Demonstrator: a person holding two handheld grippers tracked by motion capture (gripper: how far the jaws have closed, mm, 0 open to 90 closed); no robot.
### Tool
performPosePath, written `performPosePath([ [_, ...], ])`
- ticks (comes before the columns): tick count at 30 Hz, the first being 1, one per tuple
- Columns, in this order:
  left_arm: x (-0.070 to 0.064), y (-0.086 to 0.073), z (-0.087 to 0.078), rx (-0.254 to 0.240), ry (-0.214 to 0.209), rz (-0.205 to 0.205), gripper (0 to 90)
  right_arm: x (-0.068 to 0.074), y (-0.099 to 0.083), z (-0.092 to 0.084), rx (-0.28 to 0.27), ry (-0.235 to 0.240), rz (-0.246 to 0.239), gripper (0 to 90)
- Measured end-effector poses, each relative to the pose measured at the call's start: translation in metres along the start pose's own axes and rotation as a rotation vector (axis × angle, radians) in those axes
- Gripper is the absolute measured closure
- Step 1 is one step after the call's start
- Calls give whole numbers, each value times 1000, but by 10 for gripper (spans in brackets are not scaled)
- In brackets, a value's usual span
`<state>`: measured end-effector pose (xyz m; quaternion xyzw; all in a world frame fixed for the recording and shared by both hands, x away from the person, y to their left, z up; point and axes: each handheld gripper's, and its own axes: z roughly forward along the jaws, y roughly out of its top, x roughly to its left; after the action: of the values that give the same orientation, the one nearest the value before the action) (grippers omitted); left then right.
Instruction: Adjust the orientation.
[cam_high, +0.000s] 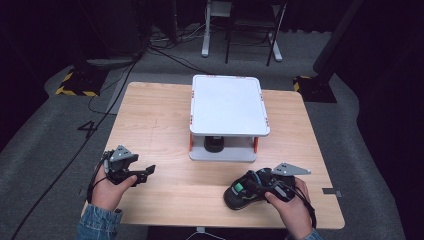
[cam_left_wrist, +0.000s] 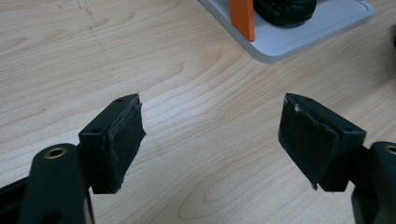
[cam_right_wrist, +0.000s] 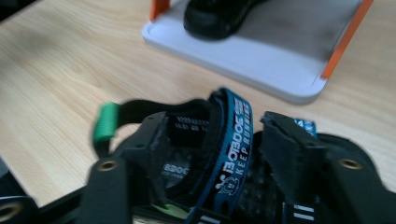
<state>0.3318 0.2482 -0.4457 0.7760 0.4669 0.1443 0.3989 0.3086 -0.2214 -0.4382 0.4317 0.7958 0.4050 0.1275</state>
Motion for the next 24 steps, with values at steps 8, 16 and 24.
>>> performPosePath([
  [8, 1, -1, 1, 2, 5, 0, 225, -8, 4, 5, 32, 17, -43, 659],
  [16, 1, -1, 0, -2, 2, -2, 225, -18, 16, -5, 22, 54, -209, 654],
  [24, 0, -1, 2, 4, 3, 2, 225, -66, 8, -4, 20, 68, -164, 638],
])
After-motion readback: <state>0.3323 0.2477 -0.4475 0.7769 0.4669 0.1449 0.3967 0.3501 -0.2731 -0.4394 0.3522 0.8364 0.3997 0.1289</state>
